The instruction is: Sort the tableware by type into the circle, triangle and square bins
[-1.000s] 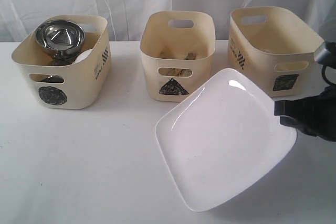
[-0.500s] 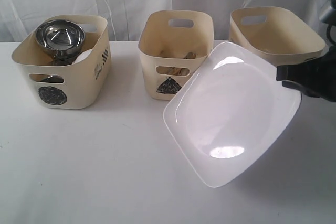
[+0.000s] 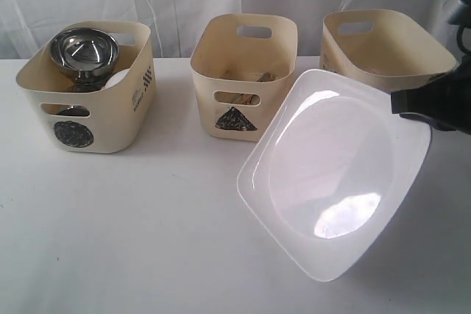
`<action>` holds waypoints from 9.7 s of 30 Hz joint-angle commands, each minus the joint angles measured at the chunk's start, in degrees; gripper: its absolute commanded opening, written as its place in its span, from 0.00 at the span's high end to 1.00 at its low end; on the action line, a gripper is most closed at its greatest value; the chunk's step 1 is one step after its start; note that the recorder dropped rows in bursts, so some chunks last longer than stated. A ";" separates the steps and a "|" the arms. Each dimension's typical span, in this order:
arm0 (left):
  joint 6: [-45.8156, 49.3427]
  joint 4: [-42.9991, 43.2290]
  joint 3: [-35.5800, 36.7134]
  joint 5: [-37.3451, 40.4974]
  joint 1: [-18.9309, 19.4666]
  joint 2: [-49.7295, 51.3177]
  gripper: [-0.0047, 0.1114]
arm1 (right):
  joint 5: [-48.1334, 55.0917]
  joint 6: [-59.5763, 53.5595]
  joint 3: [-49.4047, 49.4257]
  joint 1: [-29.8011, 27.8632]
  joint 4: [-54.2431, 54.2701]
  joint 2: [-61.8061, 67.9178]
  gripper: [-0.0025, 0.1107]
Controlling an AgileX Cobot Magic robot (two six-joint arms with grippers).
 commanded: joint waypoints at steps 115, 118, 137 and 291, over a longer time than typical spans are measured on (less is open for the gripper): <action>0.04 -0.41 0.27 0.21 -0.16 -0.29 0.65 | -28.98 9.74 -37.76 -9.49 -20.13 30.58 0.74; 0.04 -0.41 0.27 0.21 -0.16 -0.29 0.65 | -28.98 9.74 -37.76 -9.49 -20.13 28.91 0.74; 0.04 -0.41 0.27 0.21 -0.16 -0.29 0.65 | -28.03 13.34 -16.77 -9.49 -20.23 0.64 0.98; 0.04 -0.41 0.27 0.21 -0.16 -0.29 0.65 | -20.46 36.29 44.98 -3.70 -34.14 -67.51 0.98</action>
